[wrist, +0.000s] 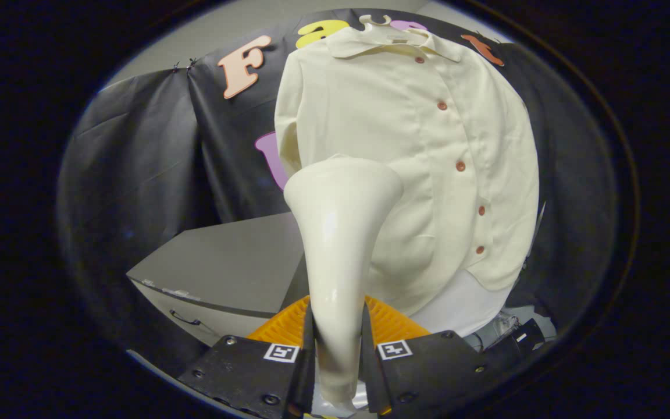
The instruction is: Iron the clothes twice with a garment steamer, once on the left side and once on the right side.
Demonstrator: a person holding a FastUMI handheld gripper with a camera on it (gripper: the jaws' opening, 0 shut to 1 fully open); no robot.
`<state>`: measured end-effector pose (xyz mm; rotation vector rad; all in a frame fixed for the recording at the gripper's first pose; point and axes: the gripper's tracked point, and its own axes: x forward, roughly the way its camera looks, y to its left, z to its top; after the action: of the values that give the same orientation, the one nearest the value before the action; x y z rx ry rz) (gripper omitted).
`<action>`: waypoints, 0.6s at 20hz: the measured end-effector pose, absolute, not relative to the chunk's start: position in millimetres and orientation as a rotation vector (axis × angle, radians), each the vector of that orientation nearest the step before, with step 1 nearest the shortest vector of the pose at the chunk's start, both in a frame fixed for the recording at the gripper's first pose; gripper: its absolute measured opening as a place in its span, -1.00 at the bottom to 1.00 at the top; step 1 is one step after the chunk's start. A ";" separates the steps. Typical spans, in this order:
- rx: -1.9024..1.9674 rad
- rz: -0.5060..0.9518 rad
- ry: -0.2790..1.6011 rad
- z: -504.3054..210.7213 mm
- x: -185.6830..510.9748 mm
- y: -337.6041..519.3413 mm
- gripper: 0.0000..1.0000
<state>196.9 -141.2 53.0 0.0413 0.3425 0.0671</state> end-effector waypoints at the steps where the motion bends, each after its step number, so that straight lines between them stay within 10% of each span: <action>1: 0.037 0.060 0.355 51.8 202.6 -144.6 -0.30; 12: -0.008 0.062 0.178 188.4 210.5 -187.0 -0.31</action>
<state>210.5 -187.0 188.4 -0.0080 0.1783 0.0624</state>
